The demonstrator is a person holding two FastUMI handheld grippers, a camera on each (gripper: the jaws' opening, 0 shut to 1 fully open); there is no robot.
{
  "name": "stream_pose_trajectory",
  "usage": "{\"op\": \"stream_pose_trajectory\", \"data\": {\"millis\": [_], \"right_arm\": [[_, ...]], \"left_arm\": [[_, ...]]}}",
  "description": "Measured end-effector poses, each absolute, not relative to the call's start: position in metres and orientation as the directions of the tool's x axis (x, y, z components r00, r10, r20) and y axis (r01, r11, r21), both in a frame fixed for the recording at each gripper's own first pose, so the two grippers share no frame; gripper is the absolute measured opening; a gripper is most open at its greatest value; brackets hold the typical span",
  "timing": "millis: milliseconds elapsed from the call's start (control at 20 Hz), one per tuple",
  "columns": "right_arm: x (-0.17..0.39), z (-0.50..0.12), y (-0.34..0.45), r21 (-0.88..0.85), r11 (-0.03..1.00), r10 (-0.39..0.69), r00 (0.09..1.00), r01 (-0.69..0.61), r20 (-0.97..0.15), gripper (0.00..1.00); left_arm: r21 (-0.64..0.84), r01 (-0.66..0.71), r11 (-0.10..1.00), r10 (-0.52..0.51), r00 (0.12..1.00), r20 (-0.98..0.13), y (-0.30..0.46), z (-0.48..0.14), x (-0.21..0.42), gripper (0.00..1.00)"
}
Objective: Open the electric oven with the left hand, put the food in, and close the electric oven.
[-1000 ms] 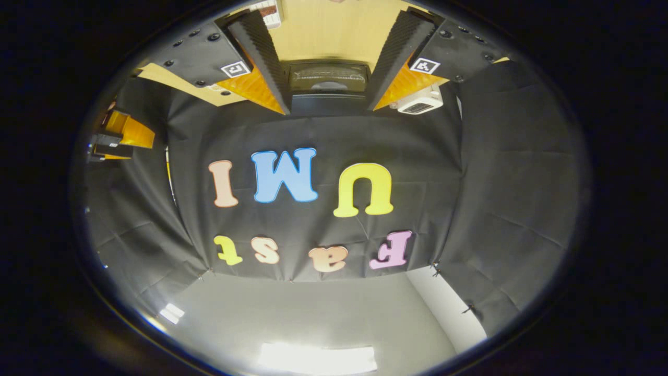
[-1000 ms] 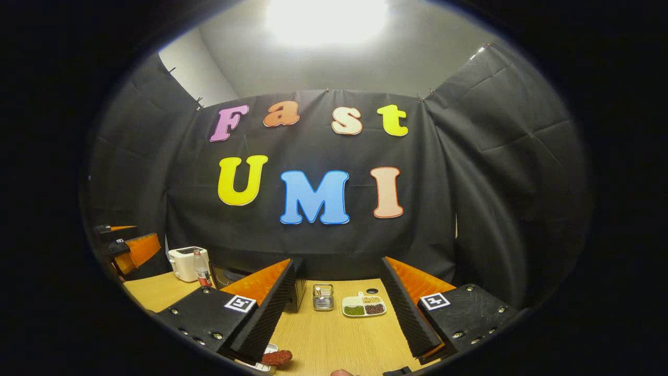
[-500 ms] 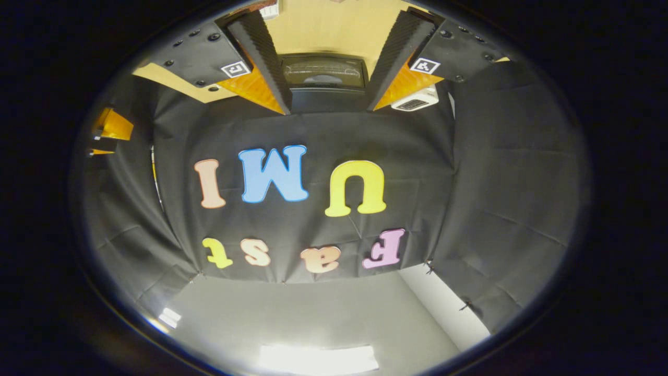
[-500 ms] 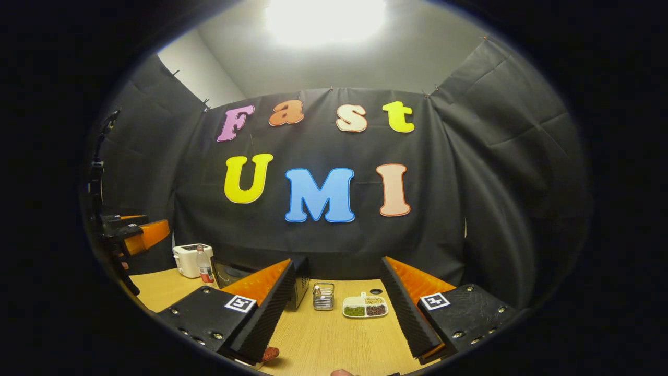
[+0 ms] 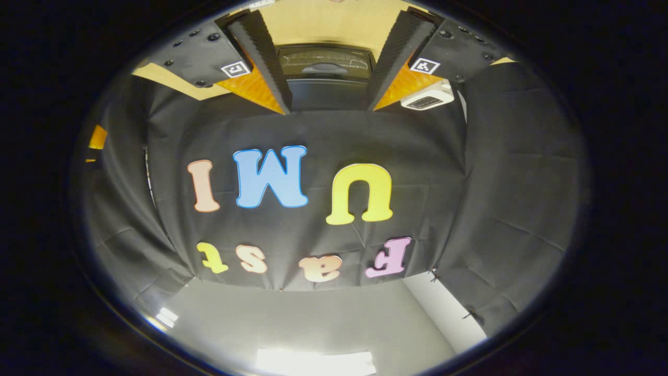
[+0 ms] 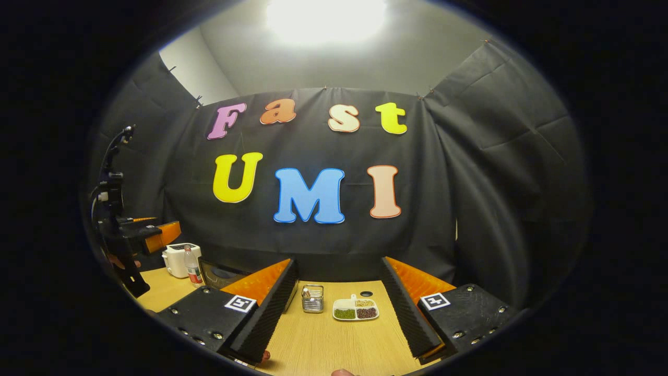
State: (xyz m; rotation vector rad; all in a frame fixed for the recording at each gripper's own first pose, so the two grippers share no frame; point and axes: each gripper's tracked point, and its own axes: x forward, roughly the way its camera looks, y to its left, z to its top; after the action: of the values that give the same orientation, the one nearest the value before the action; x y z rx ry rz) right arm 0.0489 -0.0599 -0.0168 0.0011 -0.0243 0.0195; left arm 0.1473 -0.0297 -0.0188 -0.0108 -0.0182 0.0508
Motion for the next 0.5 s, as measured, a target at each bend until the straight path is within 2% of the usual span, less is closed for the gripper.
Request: {"op": "stream_pose_trajectory", "data": {"millis": [500], "right_arm": [[0.068, -0.019, -0.042, -0.039, 0.997, -0.064, 0.998, 0.064, 0.013, 0.99]], "left_arm": [[-0.007, 0.052, 0.999, -0.052, 0.997, -0.064, -0.032, -0.085, 0.245, 1.00]]}}
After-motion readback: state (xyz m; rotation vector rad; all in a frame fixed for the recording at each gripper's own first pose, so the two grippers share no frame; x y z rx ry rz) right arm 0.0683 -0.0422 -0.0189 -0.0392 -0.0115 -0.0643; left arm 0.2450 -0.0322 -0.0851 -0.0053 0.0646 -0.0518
